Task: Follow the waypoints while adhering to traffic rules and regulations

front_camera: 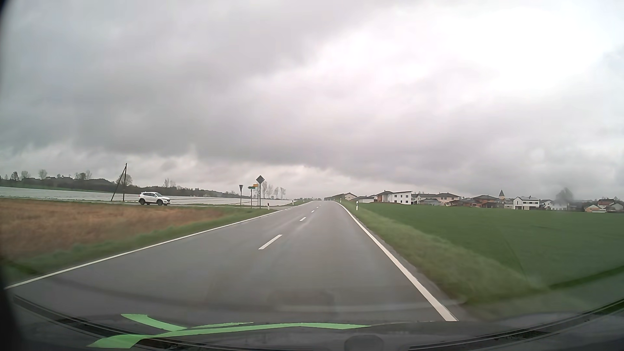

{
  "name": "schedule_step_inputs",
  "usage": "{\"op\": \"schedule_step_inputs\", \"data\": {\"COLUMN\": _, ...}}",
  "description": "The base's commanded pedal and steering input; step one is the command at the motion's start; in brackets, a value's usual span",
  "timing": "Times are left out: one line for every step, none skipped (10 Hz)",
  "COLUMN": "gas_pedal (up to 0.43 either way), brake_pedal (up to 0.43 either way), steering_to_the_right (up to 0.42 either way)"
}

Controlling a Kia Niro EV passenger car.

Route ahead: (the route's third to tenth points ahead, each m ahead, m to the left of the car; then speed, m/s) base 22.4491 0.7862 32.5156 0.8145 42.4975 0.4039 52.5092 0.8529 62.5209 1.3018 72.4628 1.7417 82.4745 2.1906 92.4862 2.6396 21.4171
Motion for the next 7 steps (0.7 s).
{"op": "schedule_step_inputs", "data": {"gas_pedal": 0.157, "brake_pedal": 0.0, "steering_to_the_right": -0.001}}
{"op": "schedule_step_inputs", "data": {"gas_pedal": 0.157, "brake_pedal": 0.0, "steering_to_the_right": -0.001}}
{"op": "schedule_step_inputs", "data": {"gas_pedal": 0.15, "brake_pedal": 0.0, "steering_to_the_right": -0.001}}
{"op": "schedule_step_inputs", "data": {"gas_pedal": 0.15, "brake_pedal": 0.0, "steering_to_the_right": -0.001}}
{"op": "schedule_step_inputs", "data": {"gas_pedal": 0.15, "brake_pedal": 0.0, "steering_to_the_right": -0.001}}
{"op": "schedule_step_inputs", "data": {"gas_pedal": 0.15, "brake_pedal": 0.0, "steering_to_the_right": -0.001}}
{"op": "schedule_step_inputs", "data": {"gas_pedal": 0.157, "brake_pedal": 0.0, "steering_to_the_right": 0.0}}
